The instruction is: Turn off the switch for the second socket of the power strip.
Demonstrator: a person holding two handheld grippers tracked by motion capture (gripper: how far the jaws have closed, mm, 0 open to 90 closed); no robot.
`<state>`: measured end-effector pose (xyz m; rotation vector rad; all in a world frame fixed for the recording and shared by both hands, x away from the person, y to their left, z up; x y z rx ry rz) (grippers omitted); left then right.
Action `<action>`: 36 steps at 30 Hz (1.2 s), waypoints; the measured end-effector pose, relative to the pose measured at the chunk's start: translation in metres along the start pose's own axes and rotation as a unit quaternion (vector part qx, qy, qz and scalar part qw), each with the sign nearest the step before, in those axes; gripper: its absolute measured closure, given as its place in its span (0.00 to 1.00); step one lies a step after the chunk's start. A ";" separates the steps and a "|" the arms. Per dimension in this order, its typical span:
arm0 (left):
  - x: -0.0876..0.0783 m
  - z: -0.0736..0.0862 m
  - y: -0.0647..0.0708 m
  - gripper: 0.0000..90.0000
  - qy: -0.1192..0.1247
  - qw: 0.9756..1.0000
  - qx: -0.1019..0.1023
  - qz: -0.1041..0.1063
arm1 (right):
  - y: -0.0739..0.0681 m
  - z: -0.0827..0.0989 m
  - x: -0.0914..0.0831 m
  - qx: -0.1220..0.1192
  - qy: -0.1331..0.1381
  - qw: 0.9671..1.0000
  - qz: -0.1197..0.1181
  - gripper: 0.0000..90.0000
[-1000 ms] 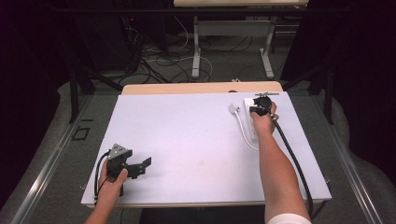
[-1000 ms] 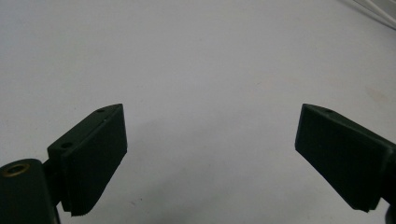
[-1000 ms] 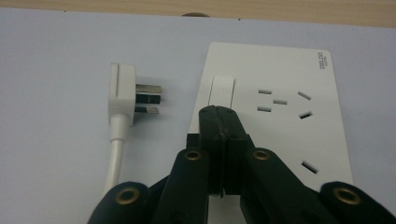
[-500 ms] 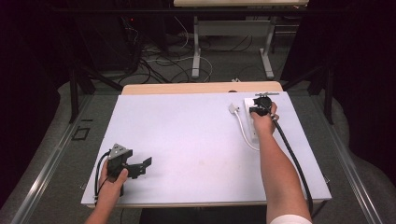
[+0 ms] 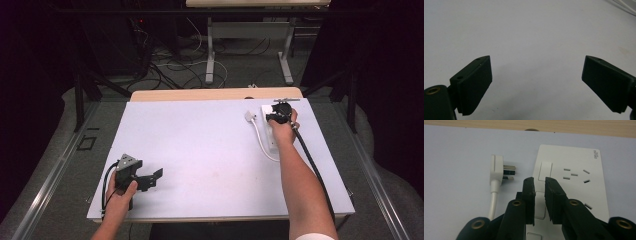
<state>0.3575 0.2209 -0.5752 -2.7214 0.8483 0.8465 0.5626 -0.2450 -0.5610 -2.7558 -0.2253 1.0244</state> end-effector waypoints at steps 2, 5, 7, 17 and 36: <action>0.000 0.000 0.000 0.10 0.000 1.000 0.000 0.000 | 0.000 -0.001 -0.001 0.000 0.002 1.000 0.002 0.84; 0.000 0.000 0.000 0.10 -0.001 1.000 0.002 0.001 | -0.001 -0.001 -0.002 0.001 0.000 1.000 0.000 0.80; 0.001 0.000 0.000 0.11 0.000 1.000 0.001 0.001 | -0.001 -0.001 -0.002 0.001 0.000 1.000 -0.002 0.78; 0.001 0.000 0.001 0.11 0.000 1.000 0.002 0.002 | -0.004 0.000 -0.003 0.001 -0.006 1.000 -0.013 0.69; 0.001 0.000 0.001 0.11 -0.002 1.000 0.003 0.003 | -0.005 -0.003 -0.016 -0.003 -0.010 1.000 -0.027 0.52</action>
Point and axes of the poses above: each handheld gripper's, and its own axes: x roughly forward along the jaws, z roughly out of its underside, y roughly to its right, the point moved 5 cm from there along x, roughly forward along the jaws, and after that the axes turned 11 degrees about x, right-handed, at the moved point
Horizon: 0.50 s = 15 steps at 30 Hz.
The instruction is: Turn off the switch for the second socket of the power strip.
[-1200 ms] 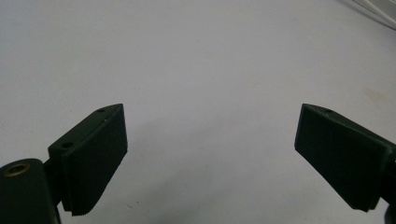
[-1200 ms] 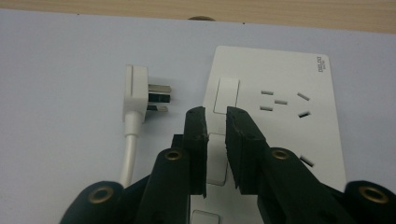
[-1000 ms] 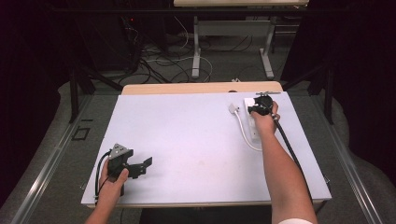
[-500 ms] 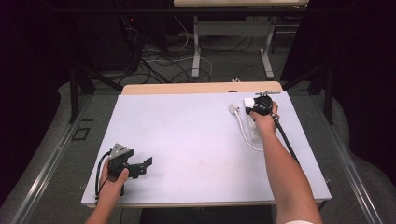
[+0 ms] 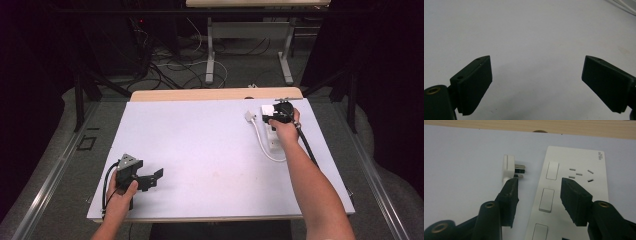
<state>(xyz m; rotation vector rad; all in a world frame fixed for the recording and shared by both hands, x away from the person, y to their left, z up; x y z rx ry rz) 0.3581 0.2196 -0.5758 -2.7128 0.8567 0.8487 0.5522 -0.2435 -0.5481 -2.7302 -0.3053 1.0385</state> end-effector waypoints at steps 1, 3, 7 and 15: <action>0.000 0.000 0.000 0.11 0.000 1.000 0.000 0.000 | 0.000 0.000 -0.001 -0.001 0.000 1.000 -0.002 0.50; 0.000 0.000 0.000 0.11 0.000 1.000 0.001 0.000 | -0.001 0.000 -0.002 0.000 0.000 1.000 -0.007 0.49; 0.000 0.000 0.000 0.11 0.000 1.000 0.001 0.000 | -0.002 -0.001 -0.006 -0.002 0.001 1.000 -0.009 0.45; 0.000 0.000 0.001 0.11 -0.001 1.000 0.002 0.000 | -0.004 -0.001 -0.013 -0.003 0.002 1.000 -0.018 0.41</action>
Point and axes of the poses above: each handheld gripper's, and its own axes: x roughly forward along the jaws, z roughly out of its underside, y roughly to its right, the point moved 5 cm from there along x, roughly forward along the jaws, and after that the axes turned 11 degrees about x, right-handed, at the moved point
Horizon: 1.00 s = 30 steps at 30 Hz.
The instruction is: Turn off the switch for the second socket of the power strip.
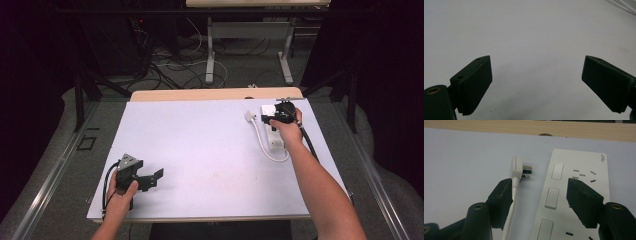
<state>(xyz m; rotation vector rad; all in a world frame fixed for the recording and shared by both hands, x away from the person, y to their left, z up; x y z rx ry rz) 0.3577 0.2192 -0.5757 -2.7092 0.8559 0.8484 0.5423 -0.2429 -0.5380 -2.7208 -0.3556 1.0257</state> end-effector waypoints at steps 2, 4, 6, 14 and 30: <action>0.000 0.000 0.000 0.11 0.000 1.000 0.000 0.000 | -0.001 0.000 -0.002 0.000 0.001 1.000 0.001 0.41; 0.000 0.000 0.000 0.11 0.000 1.000 0.000 -0.001 | -0.003 0.001 -0.004 0.001 -0.002 1.000 0.002 0.40; 0.000 0.000 0.000 0.11 0.004 1.000 0.000 -0.003 | -0.004 0.002 -0.007 -0.001 -0.005 1.000 0.002 0.39; 0.001 0.000 0.000 0.11 0.004 1.000 0.001 -0.004 | -0.006 0.002 -0.018 -0.008 0.006 1.000 0.010 0.28; 0.000 0.000 0.001 0.11 0.003 1.000 0.000 -0.003 | -0.013 0.004 -0.048 -0.010 0.004 1.000 -0.010 0.07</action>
Point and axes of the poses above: each handheld gripper's, and its own axes: x roughly forward along the jaws, z roughly out of its underside, y roughly to its right, the point moved 5 cm from there along x, roughly forward along the jaws, and after that the axes turned 11 degrees about x, right-handed, at the moved point
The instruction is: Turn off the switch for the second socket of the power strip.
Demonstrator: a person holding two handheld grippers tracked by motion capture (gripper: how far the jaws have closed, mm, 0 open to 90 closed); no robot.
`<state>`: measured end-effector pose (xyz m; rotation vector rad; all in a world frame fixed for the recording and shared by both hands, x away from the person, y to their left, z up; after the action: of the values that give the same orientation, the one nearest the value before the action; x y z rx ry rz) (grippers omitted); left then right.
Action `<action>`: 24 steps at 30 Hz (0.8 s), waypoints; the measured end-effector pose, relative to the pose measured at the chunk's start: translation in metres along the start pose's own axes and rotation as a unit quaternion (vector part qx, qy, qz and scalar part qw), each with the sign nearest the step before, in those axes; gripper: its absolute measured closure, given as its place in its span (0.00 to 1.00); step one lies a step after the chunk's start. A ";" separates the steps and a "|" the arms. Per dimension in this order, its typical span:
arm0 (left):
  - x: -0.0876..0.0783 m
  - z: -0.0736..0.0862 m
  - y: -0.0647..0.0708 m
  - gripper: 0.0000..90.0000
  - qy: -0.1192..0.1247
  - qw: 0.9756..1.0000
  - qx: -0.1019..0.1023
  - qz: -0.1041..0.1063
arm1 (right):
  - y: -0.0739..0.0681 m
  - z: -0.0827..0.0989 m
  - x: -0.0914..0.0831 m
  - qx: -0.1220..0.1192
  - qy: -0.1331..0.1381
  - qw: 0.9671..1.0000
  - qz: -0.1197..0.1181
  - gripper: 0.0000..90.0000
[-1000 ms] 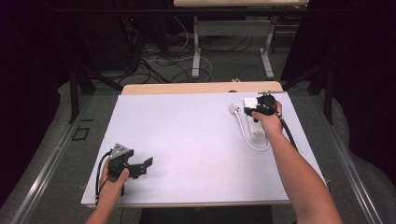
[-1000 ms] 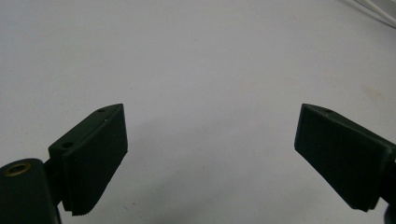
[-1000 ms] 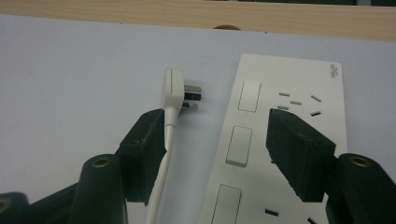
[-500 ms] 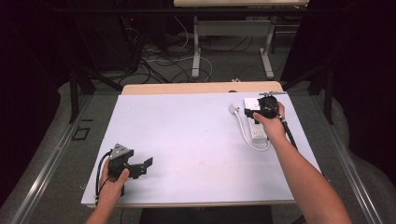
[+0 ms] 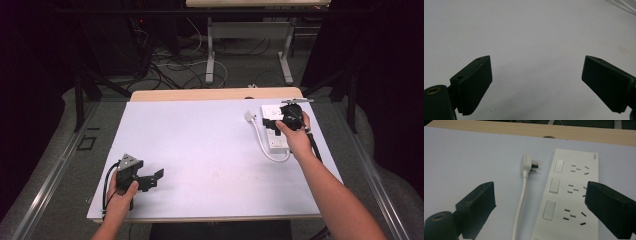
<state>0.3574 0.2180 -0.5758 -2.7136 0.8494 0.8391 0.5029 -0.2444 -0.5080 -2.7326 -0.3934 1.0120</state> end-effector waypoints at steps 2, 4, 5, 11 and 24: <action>0.000 0.000 0.000 0.11 0.000 1.000 0.000 0.000 | -0.001 0.001 -0.004 -0.006 -0.002 1.000 0.002 0.00; 0.000 0.000 0.001 0.11 -0.003 1.000 0.001 0.002 | -0.003 0.002 -0.008 -0.011 0.001 1.000 0.001 0.00; -0.001 0.000 0.001 0.11 -0.005 1.000 0.002 0.003 | -0.004 0.002 -0.010 -0.015 0.002 1.000 0.001 0.00; -0.001 0.000 0.001 0.10 -0.004 1.000 0.005 0.003 | -0.014 0.009 -0.020 -0.039 0.008 0.999 -0.005 0.00; -0.001 0.000 0.002 0.07 -0.006 1.000 0.010 0.001 | -0.035 0.027 -0.036 -0.076 0.015 0.997 -0.021 0.00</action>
<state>0.3556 0.2165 -0.5749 -2.6883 0.8536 0.8412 0.4527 -0.2200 -0.4966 -2.8568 -0.5413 0.9652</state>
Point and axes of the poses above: each handheld gripper's, and its own axes: x roughly forward along the jaws, z roughly out of its underside, y roughly to its right, the point moved 5 cm from there along x, roughly forward along the jaws, and after that the axes turned 11 degrees about x, right-handed, at the moved point
